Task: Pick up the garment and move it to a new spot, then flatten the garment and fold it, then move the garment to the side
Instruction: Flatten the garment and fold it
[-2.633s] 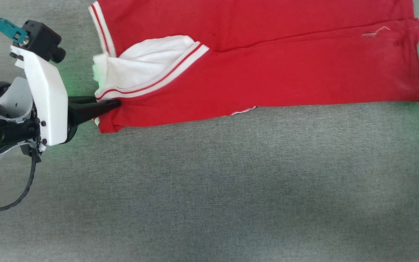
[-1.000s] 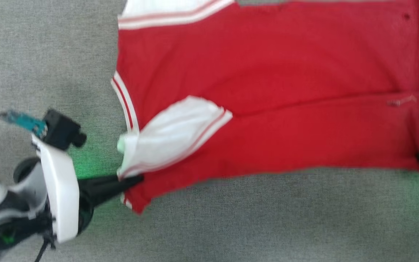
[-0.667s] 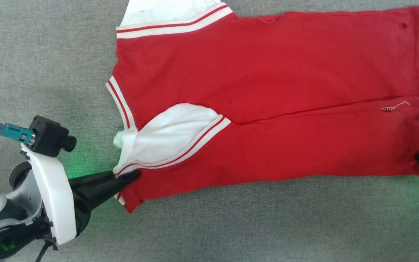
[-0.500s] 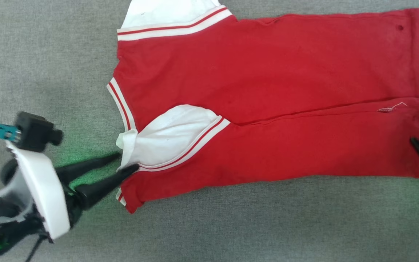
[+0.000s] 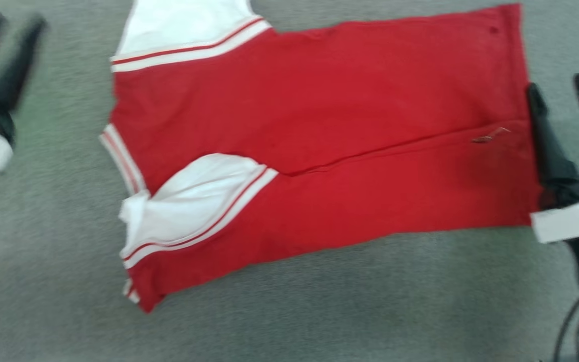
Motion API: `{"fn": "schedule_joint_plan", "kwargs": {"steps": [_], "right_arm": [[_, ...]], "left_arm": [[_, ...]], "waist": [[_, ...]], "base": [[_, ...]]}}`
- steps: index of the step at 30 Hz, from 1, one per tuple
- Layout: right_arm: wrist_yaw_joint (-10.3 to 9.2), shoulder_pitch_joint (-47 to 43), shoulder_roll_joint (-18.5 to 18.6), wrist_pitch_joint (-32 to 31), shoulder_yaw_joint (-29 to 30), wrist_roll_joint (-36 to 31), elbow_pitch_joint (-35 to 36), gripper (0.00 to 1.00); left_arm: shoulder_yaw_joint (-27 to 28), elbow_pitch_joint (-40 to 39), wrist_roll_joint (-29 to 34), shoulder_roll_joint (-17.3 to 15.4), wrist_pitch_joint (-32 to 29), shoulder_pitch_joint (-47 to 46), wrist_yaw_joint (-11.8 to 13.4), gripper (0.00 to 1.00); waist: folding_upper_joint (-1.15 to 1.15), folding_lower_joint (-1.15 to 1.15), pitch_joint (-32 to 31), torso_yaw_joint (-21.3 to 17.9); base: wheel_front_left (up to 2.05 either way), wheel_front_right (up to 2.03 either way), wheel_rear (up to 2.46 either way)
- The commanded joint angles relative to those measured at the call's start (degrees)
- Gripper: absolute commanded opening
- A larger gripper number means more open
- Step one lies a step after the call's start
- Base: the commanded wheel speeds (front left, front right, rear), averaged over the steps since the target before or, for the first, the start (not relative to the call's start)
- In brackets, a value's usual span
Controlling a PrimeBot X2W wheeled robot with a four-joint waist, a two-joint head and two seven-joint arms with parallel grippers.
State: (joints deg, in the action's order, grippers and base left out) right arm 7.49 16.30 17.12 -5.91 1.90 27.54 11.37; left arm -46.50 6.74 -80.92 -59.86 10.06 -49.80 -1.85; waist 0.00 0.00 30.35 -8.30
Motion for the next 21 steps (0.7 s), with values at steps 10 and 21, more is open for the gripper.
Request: {"fn": "schedule_joint_plan", "kwargs": {"steps": [10, 21], "right_arm": [[0.0, 3.31, -5.19, 14.39, -6.61, -3.2, -7.27, 1.0], [0.0, 3.28, -5.92, 16.55, -10.36, -2.24, -10.11, 1.0]], "left_arm": [[-3.65, 17.76, 9.01, 3.69, -16.08, -18.76, -0.05, 1.0], [-11.21, 27.69, 7.25, 4.65, -53.58, -31.88, -2.05, 1.0]], "waist": [[0.0, 0.0, 3.06, -11.78], [0.0, 0.0, 5.87, -17.76]], "base": [[0.0, 0.0, 0.0], [0.0, 0.0, 0.0]]}}
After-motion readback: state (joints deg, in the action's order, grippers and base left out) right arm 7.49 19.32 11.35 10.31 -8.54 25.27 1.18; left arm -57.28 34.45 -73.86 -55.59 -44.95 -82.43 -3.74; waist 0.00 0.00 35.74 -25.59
